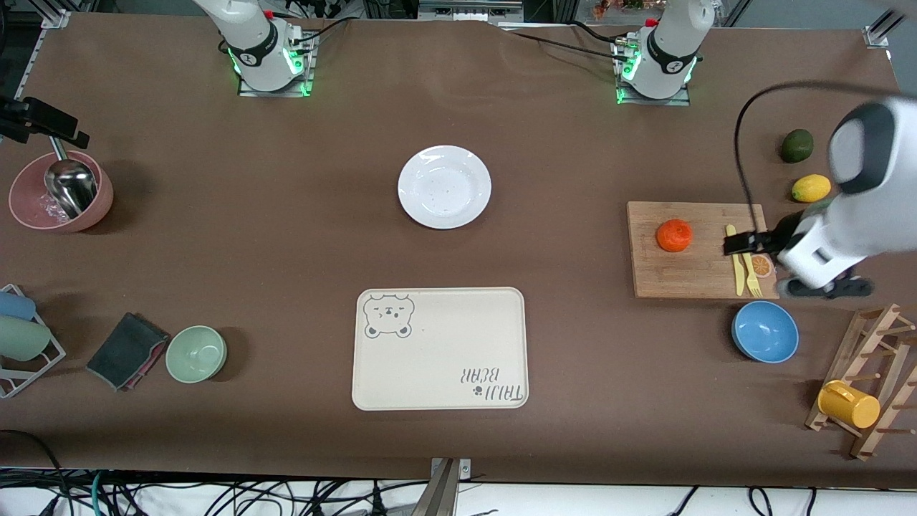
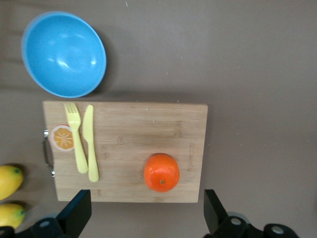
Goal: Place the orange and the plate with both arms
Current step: 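Reach the left gripper down to the orange on the cutting board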
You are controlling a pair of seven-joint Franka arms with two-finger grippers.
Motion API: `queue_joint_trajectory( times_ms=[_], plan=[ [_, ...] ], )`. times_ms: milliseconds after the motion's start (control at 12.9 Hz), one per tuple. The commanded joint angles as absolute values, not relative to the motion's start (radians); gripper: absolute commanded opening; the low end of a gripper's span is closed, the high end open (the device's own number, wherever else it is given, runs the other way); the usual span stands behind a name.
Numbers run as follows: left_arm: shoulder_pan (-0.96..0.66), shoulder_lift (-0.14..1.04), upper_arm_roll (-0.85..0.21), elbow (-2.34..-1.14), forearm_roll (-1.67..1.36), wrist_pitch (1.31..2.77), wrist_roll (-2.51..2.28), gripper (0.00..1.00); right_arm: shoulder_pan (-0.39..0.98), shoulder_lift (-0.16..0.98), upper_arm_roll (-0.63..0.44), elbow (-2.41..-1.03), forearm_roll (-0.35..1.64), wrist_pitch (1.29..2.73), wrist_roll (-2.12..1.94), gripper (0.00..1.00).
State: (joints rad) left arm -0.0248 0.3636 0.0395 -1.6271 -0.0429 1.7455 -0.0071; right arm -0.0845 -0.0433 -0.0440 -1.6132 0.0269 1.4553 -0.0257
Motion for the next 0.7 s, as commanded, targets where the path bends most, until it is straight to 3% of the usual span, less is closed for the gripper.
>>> queue_joint_trajectory(
  times_ms=[0,309,618],
  plan=[
    [-0.029,0.396,0.041,-1.673,-0.069,1.805,0.025,1.00,-0.083,-0.069,-0.046,-1.637,0.015,1.463,-0.034,1.00],
    [-0.034,0.299,0.021,-1.972,-0.067,2.108,0.023,1.00,-0.083,-0.069,-0.046,-1.640,0.015,1.465,-0.034,1.00],
    [-0.034,0.265,0.005,-2.166,-0.032,2.322,0.011,1.00,-0.083,-0.069,-0.048,-1.640,0.015,1.465,-0.034,1.00]
  ],
)
